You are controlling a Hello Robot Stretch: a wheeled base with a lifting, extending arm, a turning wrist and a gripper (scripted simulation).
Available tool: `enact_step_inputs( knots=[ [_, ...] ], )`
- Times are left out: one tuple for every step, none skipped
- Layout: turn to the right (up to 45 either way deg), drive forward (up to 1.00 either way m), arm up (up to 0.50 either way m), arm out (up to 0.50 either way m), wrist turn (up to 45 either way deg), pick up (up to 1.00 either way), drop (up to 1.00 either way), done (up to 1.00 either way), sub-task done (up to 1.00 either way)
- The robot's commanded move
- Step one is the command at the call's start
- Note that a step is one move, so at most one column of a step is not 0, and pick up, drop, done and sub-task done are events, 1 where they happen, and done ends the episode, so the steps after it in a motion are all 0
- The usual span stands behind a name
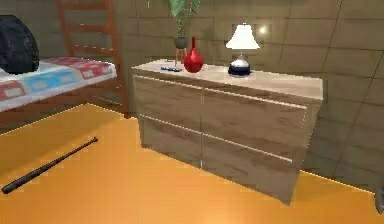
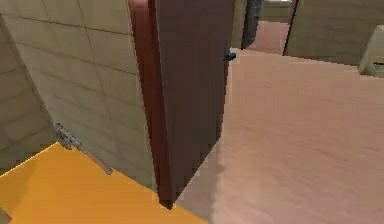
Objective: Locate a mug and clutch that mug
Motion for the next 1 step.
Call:
enact_step_inputs(
  knots=[
    [45.0,0.00,0.00,0.00,0.0,0.00,0.00,0.00,0.00]
  ],
)
